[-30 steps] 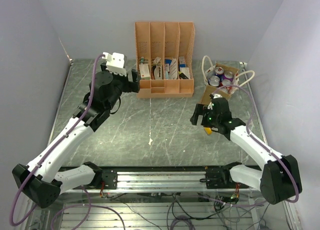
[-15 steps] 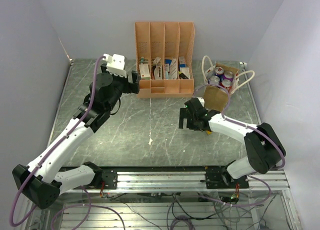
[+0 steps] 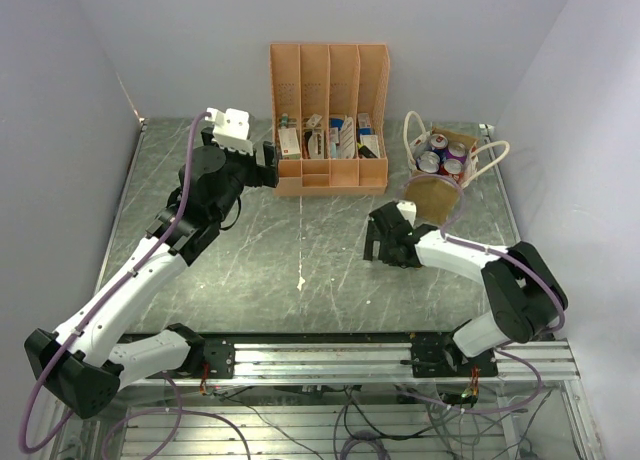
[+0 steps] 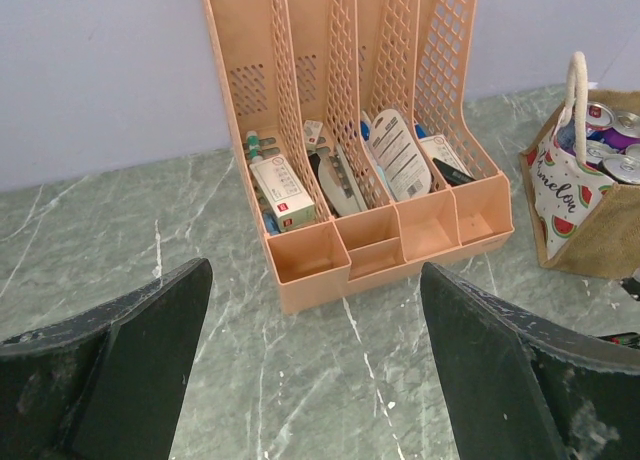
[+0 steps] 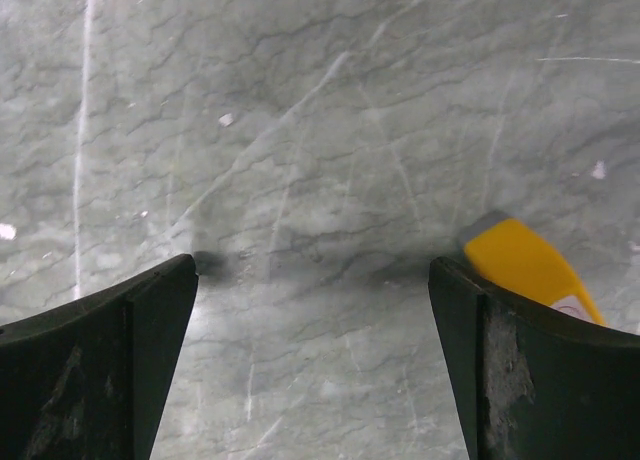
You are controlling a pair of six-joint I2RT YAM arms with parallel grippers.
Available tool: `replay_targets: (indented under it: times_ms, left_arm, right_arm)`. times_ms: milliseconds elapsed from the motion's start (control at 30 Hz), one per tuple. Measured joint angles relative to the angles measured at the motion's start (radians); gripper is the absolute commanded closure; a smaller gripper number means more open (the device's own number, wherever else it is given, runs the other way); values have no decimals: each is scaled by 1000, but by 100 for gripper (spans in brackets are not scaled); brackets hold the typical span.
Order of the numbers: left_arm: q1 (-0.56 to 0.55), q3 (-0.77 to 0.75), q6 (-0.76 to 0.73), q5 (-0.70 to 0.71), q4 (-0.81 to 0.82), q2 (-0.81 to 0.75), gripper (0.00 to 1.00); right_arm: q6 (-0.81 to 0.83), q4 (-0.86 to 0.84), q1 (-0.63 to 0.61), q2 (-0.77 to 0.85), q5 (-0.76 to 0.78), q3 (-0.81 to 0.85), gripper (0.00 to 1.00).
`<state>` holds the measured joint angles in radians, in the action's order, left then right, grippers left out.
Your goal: Take the beverage out of the canvas bag
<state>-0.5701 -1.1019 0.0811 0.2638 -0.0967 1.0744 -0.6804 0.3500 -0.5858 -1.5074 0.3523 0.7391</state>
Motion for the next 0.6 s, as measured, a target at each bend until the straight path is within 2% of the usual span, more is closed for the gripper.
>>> replay_targets:
  times_ms: [233, 433, 600]
  left_arm:
    - [-3, 0, -6, 2, 0, 0, 5]
    - [-11, 0, -13, 6, 0, 0, 4]
    - [-17, 0, -14, 10, 0, 0, 4]
  right_arm:
    - [-45, -10, 71, 26, 40, -35, 0]
    - [-45, -13, 205, 85, 46, -88, 0]
    - [-45, 5, 263, 115, 48, -107, 0]
